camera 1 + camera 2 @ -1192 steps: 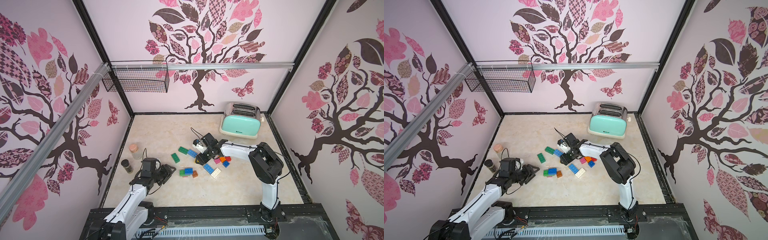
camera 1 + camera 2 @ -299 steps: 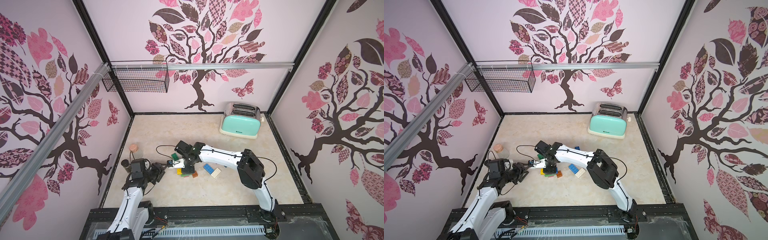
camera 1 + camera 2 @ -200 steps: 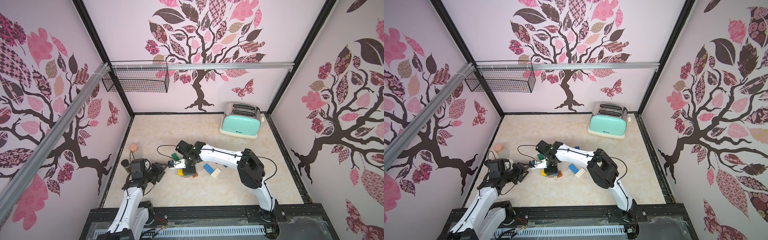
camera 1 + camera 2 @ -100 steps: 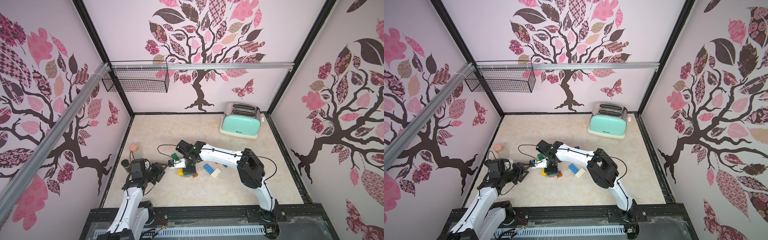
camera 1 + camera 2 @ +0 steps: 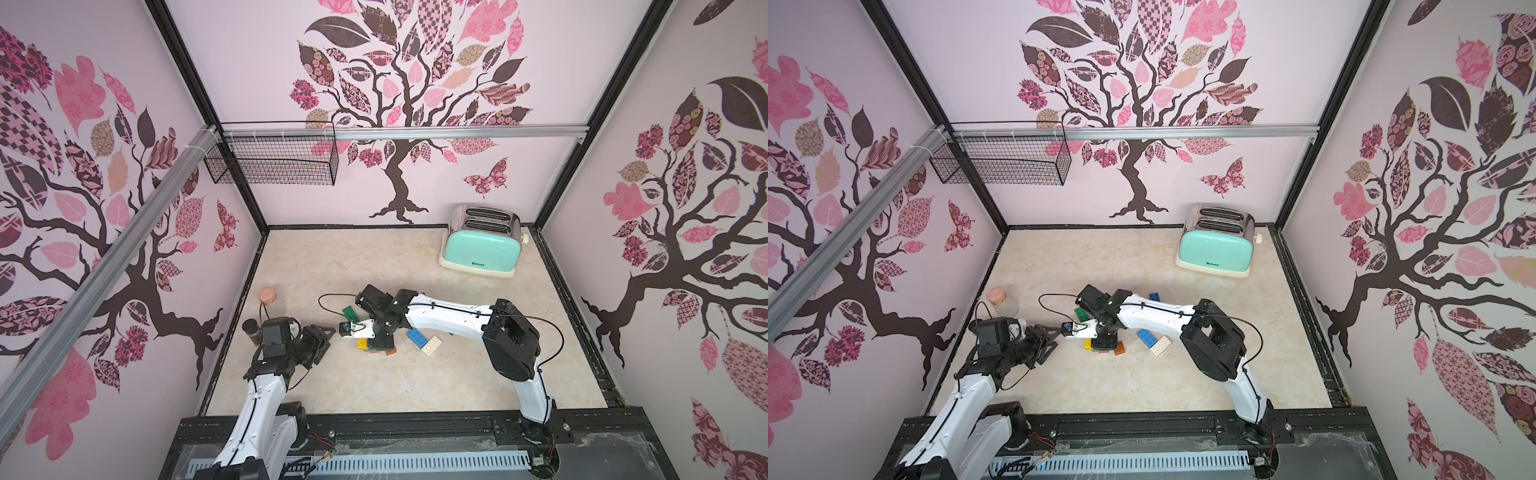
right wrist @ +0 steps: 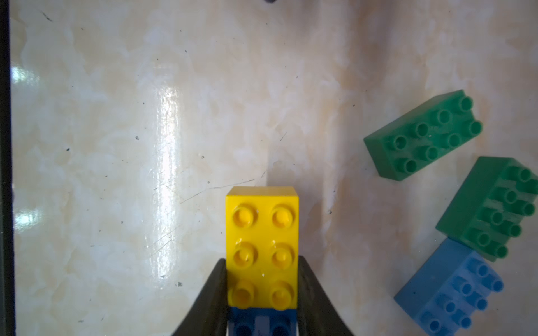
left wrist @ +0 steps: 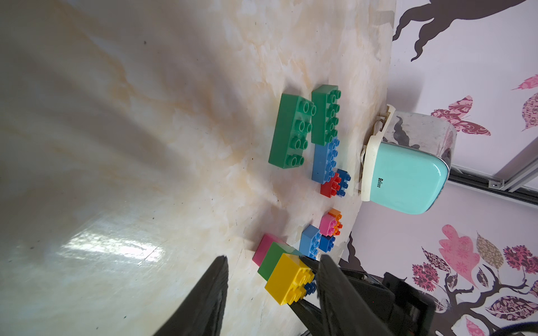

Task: Assemble a heart with lego
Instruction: Assemble the lego brick with the lego brick.

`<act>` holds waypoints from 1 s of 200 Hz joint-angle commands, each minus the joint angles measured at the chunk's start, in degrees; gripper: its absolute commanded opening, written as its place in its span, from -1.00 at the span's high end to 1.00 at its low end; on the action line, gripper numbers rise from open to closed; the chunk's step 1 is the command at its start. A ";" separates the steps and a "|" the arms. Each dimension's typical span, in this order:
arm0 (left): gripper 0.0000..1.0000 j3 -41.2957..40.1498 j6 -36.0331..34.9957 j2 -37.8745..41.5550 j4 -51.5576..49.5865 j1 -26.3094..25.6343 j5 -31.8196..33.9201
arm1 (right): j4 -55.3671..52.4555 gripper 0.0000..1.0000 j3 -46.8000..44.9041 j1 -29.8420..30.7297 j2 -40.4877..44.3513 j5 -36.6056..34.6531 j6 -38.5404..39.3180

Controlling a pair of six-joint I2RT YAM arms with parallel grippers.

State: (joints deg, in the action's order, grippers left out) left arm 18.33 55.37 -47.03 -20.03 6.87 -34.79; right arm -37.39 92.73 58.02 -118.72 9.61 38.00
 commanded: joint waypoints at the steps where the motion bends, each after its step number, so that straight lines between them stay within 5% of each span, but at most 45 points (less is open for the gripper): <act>1: -0.05 0.17 -0.97 0.74 -0.03 0.31 0.16 | -7.88 0.40 2.53 -0.26 -4.82 1.07 1.29; 75: -0.05 0.14 -1.14 0.47 0.00 0.37 0.16 | -14.19 0.40 6.03 -0.54 -11.01 0.22 0.52; 200: -0.04 0.59 -0.79 2.26 -0.80 0.39 0.68 | -9.33 0.37 12.15 -0.54 -4.74 5.32 -3.75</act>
State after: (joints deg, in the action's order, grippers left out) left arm 18.33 55.27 -45.58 -20.32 6.87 -34.63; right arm -45.06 101.45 57.25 -123.11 14.02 35.99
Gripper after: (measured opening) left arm 0.521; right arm 0.358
